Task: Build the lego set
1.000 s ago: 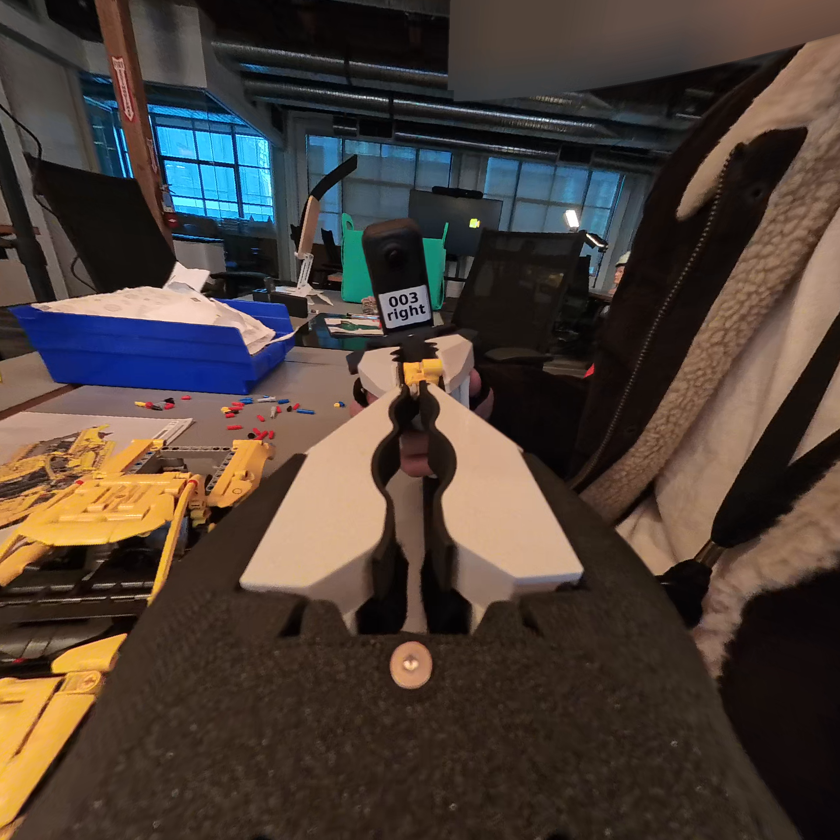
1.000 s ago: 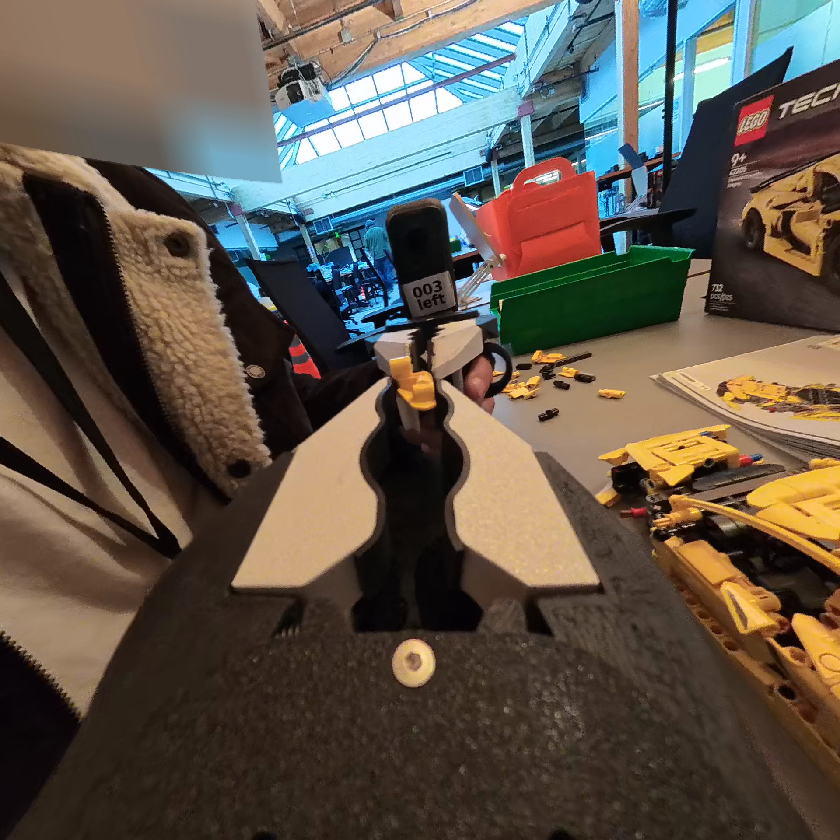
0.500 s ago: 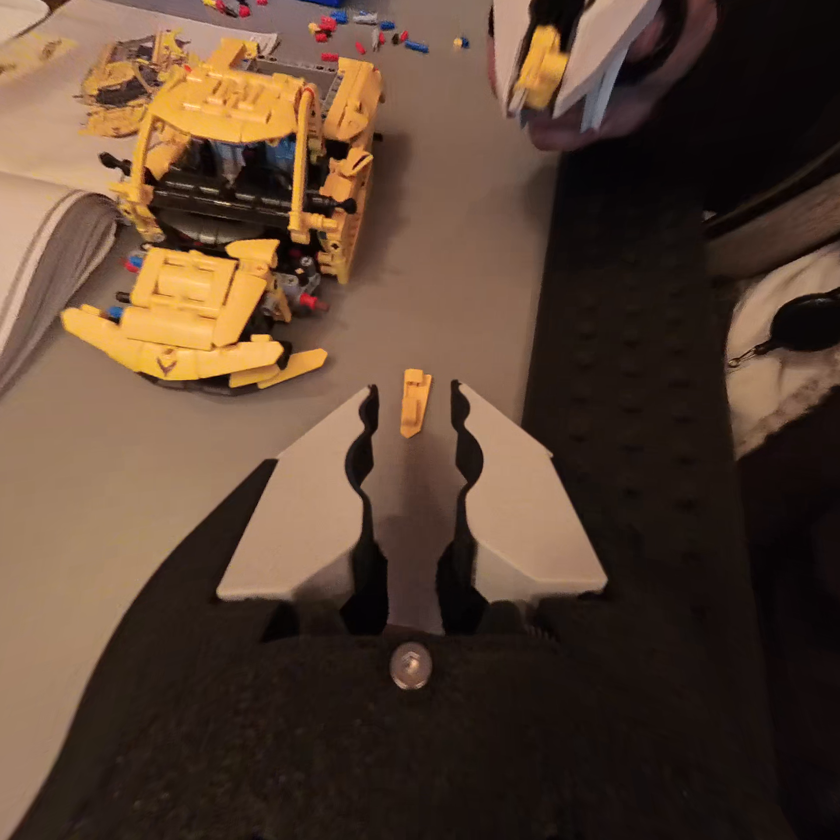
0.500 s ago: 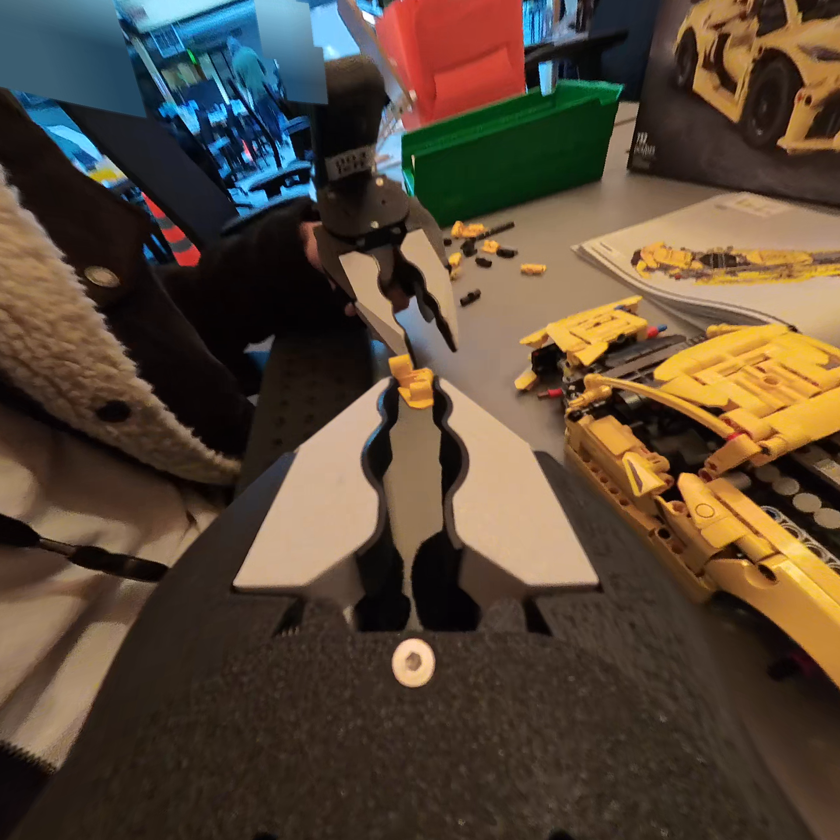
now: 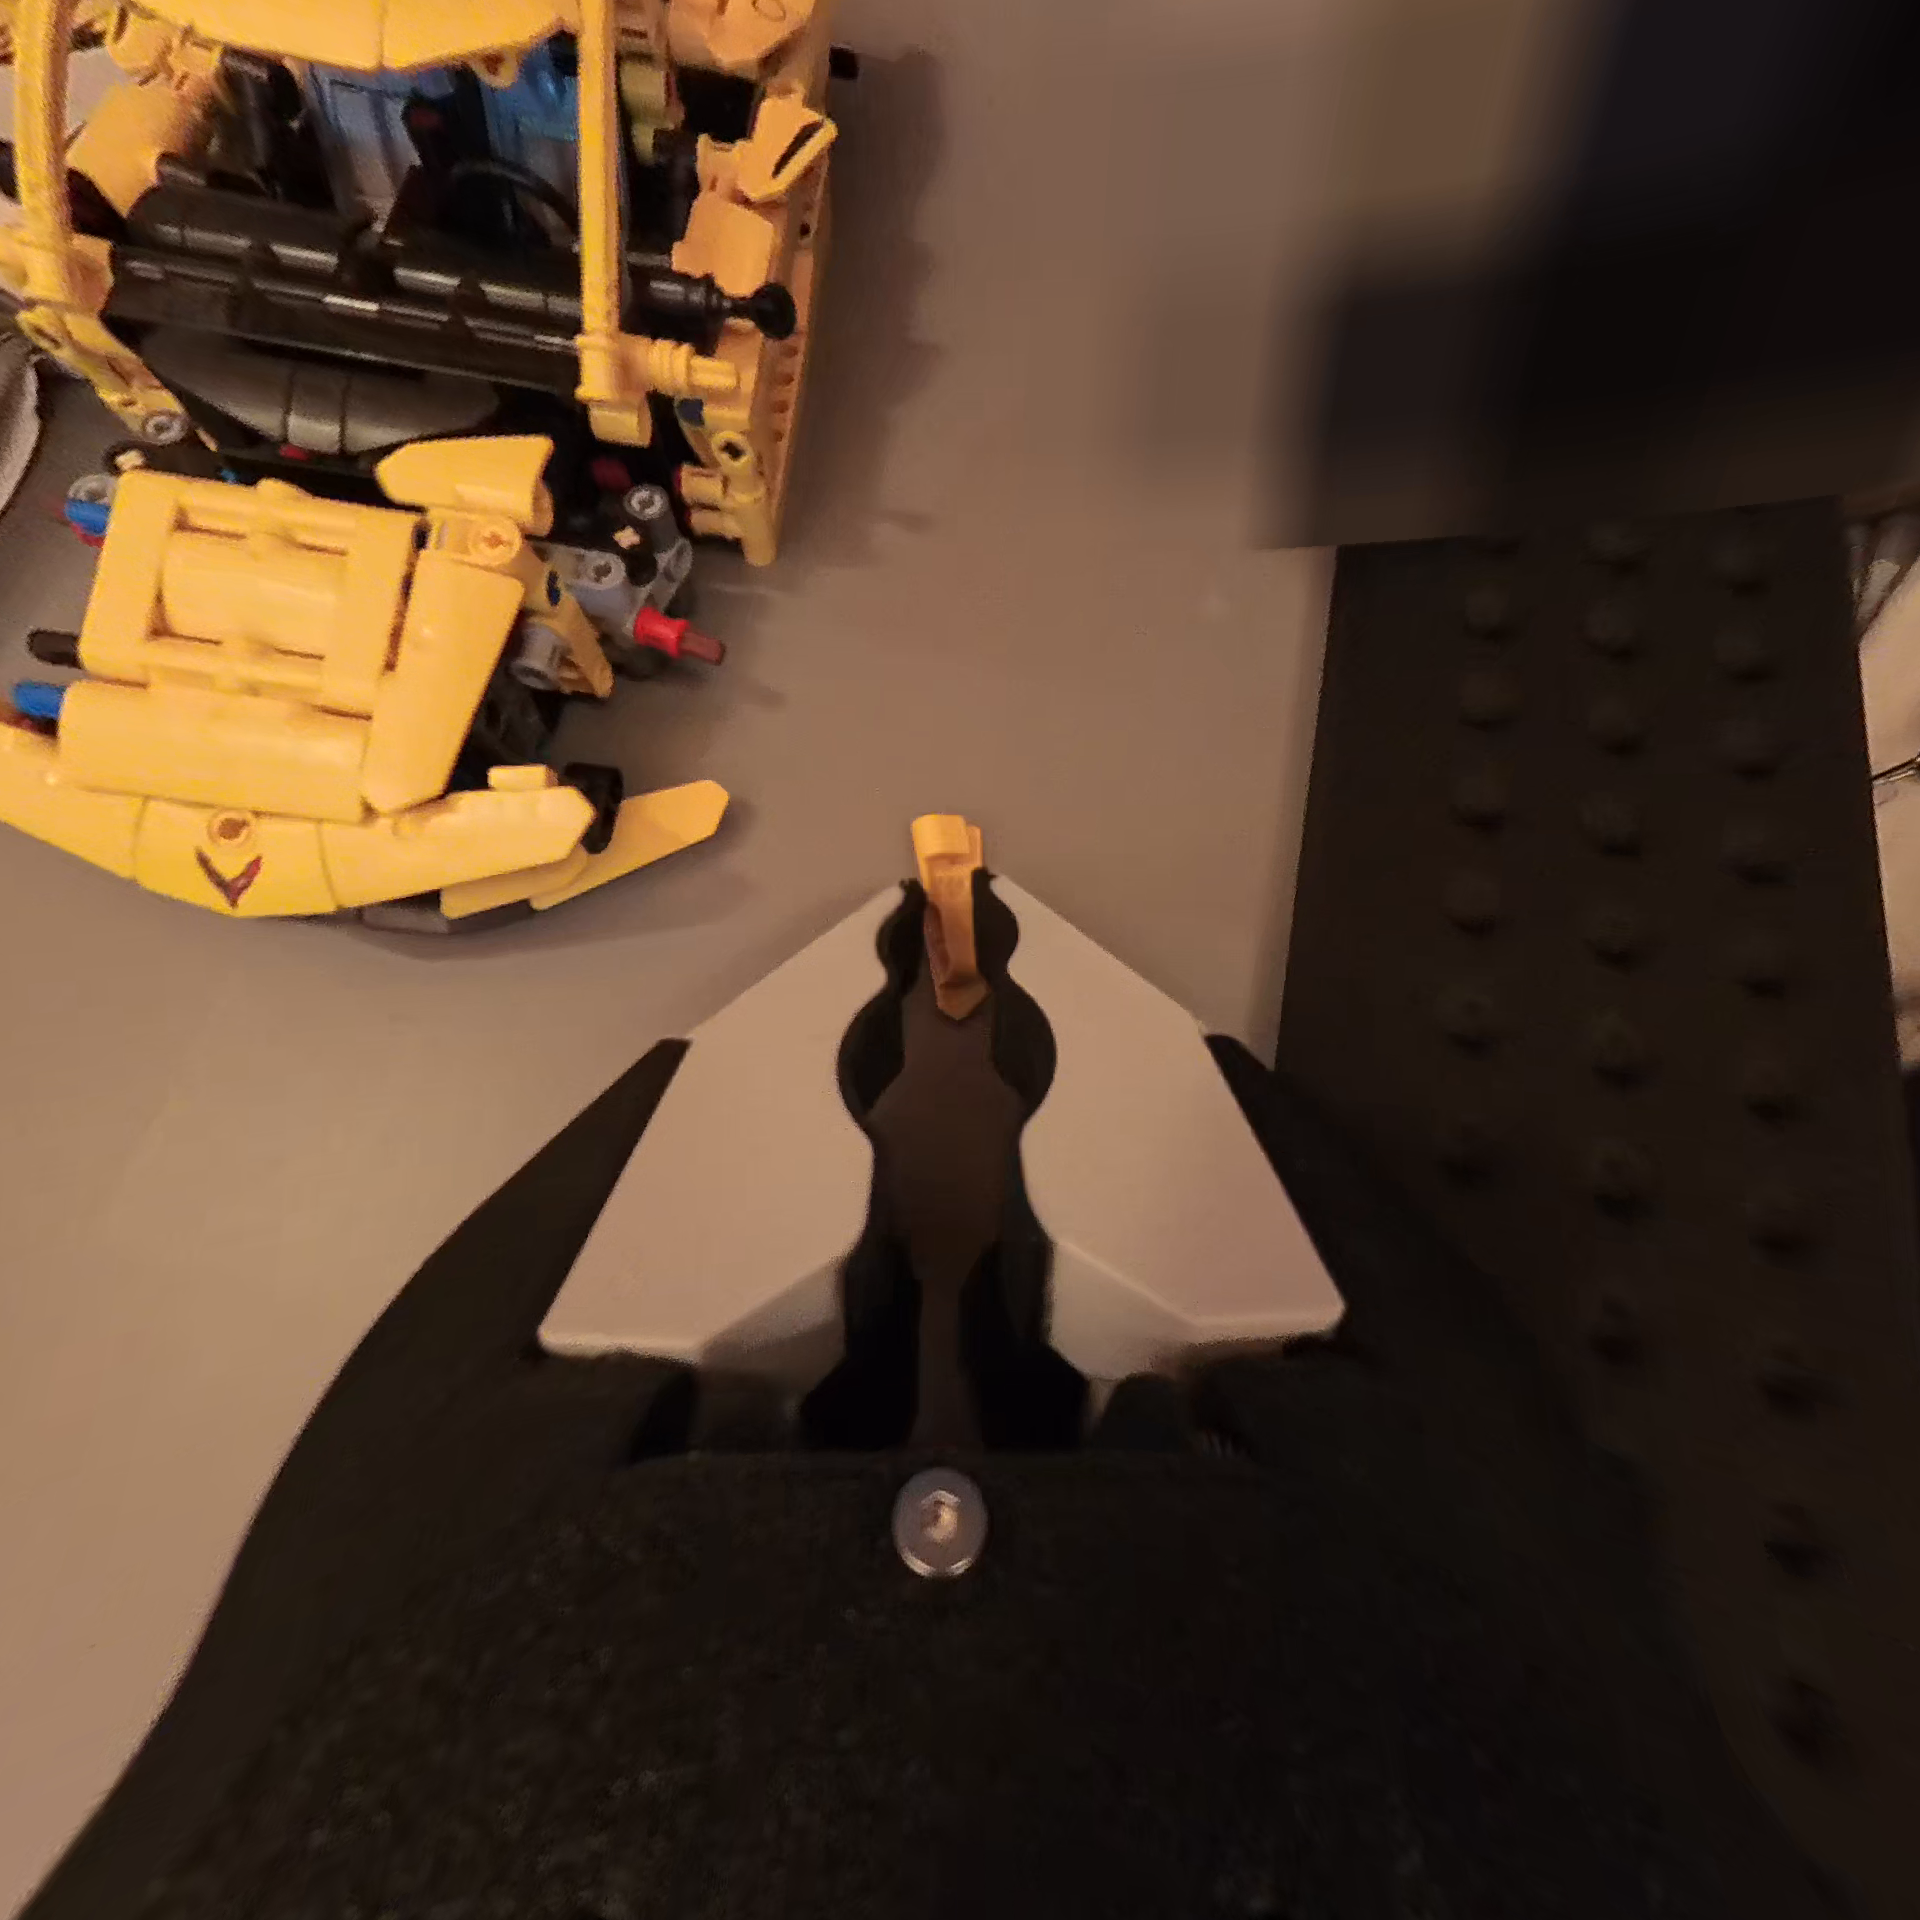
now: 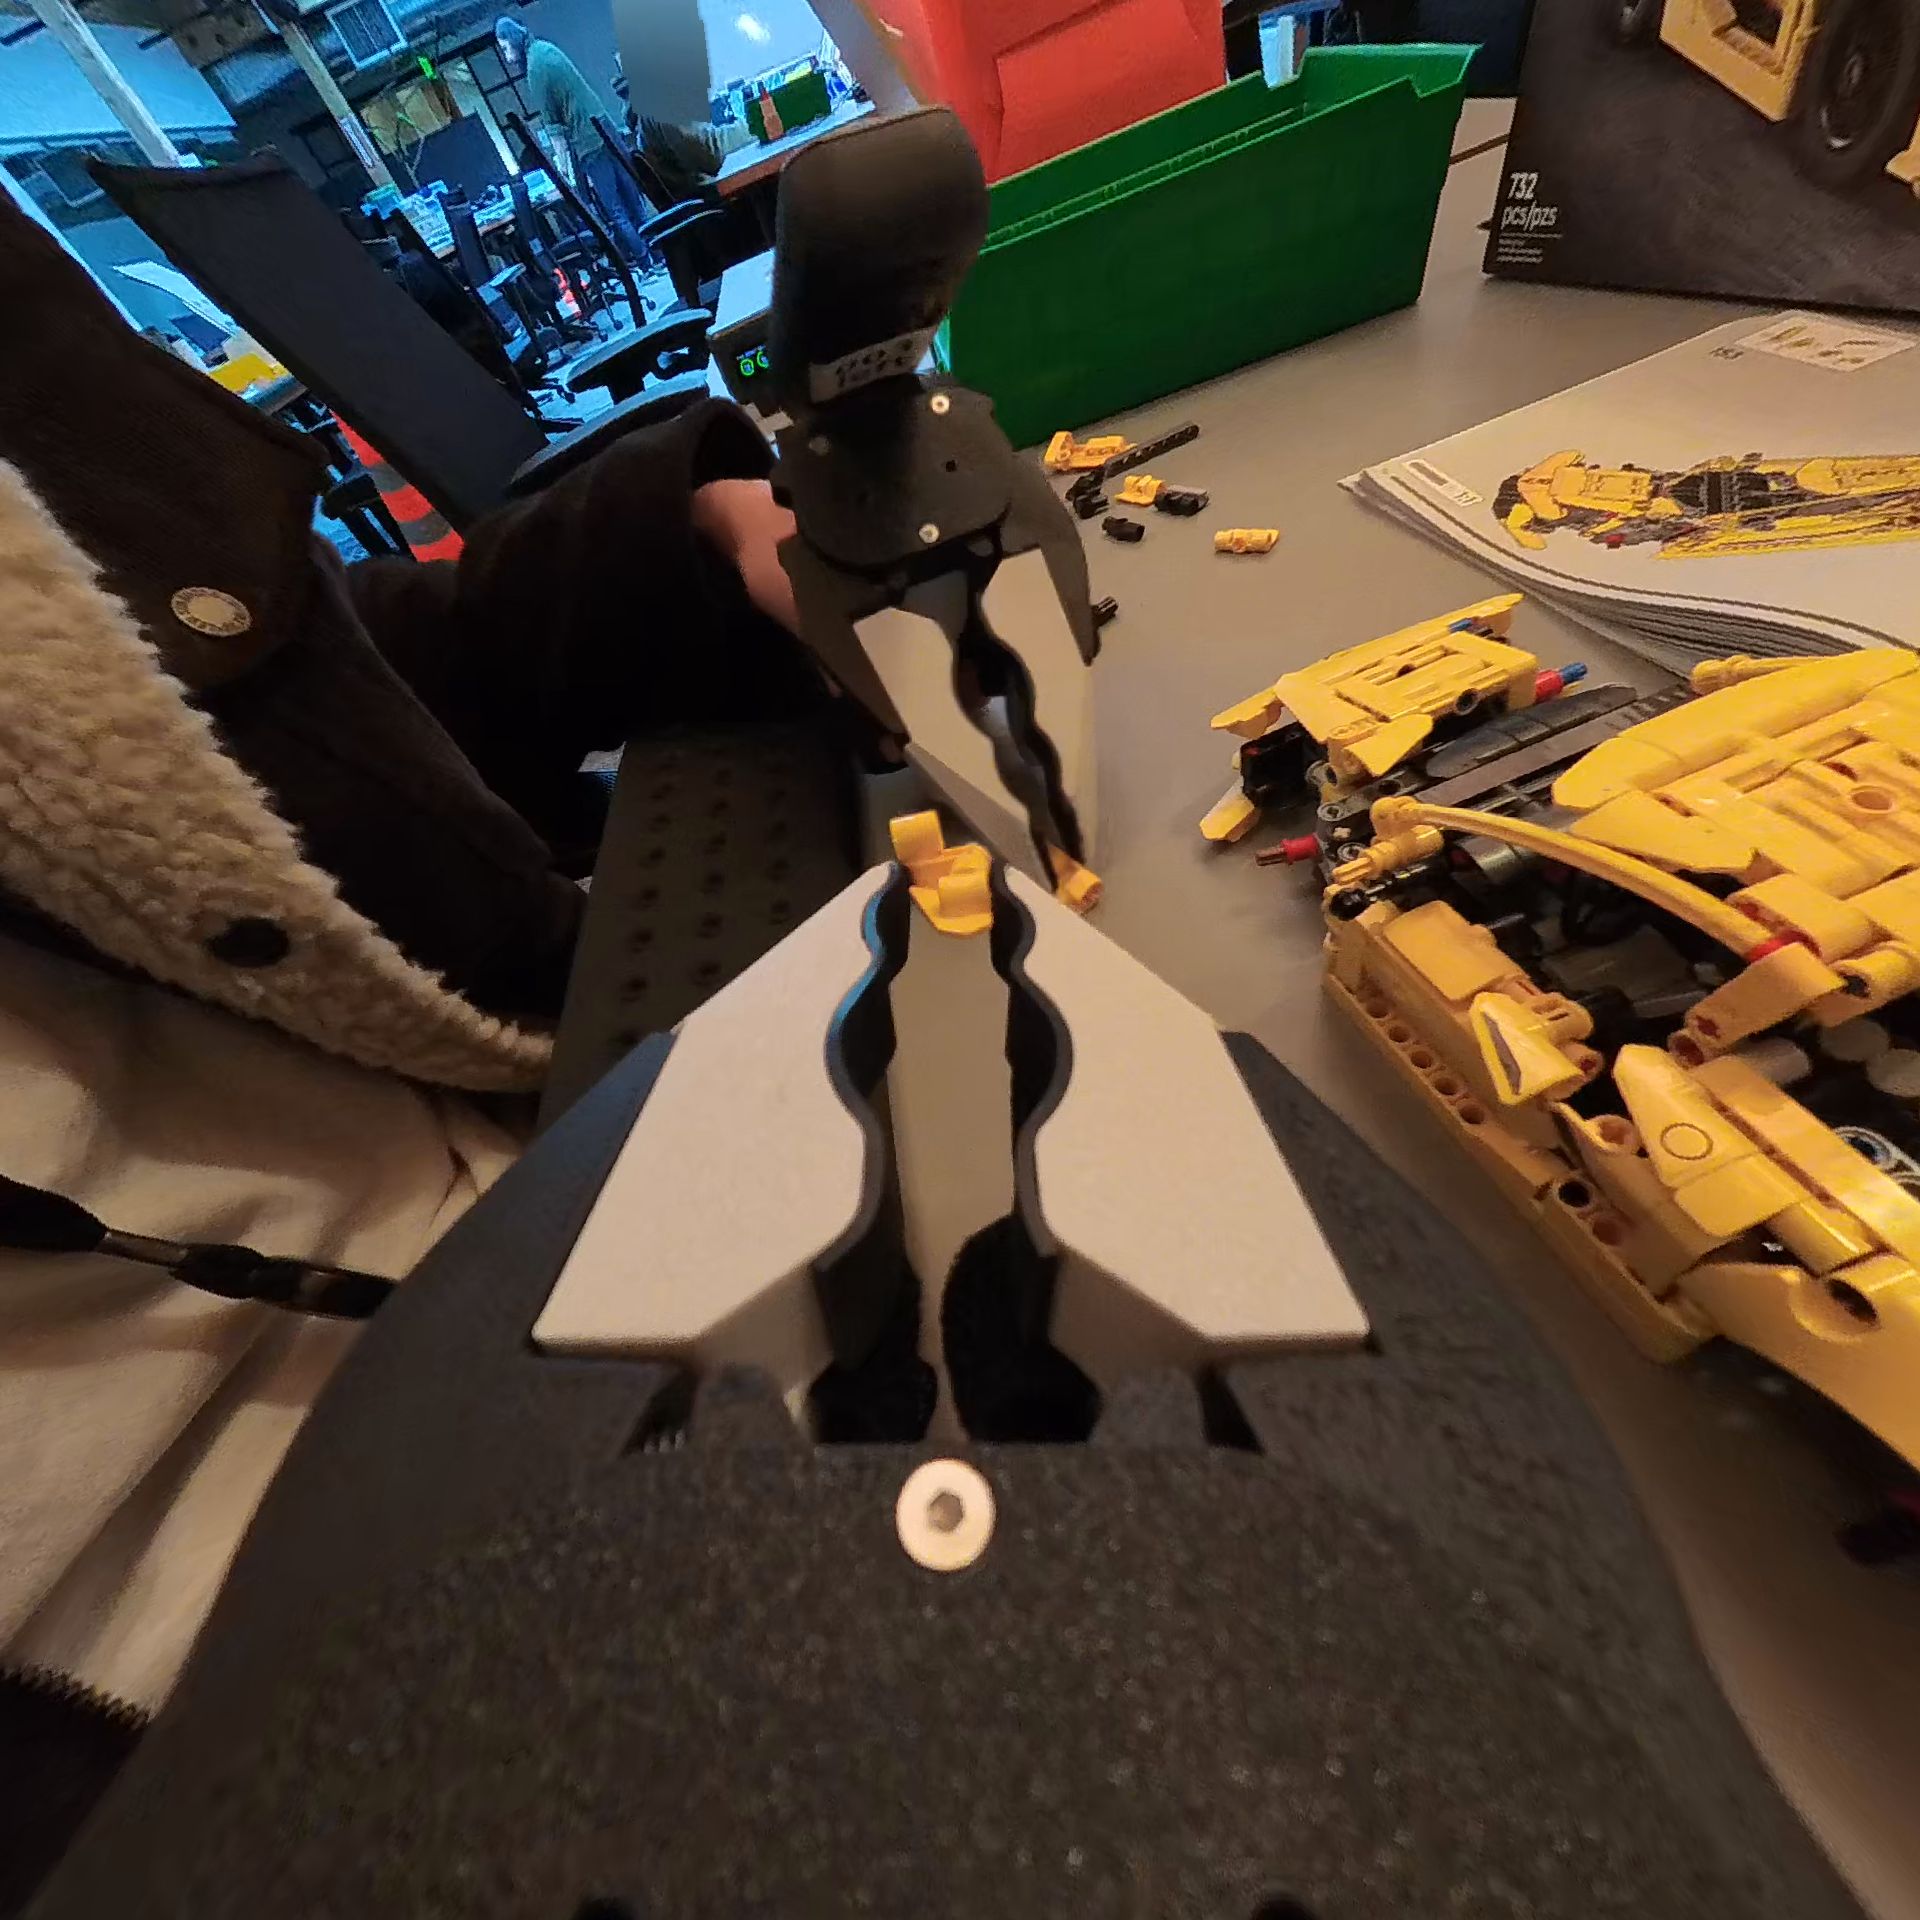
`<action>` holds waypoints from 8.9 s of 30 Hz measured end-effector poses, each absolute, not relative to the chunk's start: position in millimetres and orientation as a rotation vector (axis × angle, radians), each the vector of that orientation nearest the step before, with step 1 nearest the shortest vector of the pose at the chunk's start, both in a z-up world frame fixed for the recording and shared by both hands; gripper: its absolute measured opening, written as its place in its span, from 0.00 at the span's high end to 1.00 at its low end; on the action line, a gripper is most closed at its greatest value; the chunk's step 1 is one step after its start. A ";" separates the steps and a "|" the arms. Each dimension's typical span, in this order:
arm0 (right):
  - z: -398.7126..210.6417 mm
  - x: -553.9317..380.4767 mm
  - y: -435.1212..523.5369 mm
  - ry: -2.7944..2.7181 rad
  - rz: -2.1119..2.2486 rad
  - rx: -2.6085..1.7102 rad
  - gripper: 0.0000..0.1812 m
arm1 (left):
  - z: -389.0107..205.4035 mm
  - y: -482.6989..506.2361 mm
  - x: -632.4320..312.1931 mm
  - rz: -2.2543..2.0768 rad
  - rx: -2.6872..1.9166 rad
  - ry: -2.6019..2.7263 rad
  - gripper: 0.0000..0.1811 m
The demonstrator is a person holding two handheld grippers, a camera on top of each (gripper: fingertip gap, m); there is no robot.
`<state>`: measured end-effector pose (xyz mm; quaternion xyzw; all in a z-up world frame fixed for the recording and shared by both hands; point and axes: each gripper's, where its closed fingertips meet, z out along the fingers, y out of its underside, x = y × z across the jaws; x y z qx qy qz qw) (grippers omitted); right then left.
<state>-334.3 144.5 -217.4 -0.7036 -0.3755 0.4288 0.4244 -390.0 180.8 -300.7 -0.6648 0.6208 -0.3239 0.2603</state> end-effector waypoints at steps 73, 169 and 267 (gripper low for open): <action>-207.2 -340.7 115.2 -0.879 1.672 -1.804 0.92 | -210.6 113.8 -346.1 -1.906 -1.690 1.340 0.96; -212.3 -339.5 119.5 -1.013 1.348 -1.761 0.92 | -212.6 121.7 -341.4 -1.675 -1.474 1.570 0.95; -232.8 -335.6 163.9 -1.125 0.436 -1.641 0.53 | -233.5 150.7 -330.0 -1.804 -1.881 1.231 0.98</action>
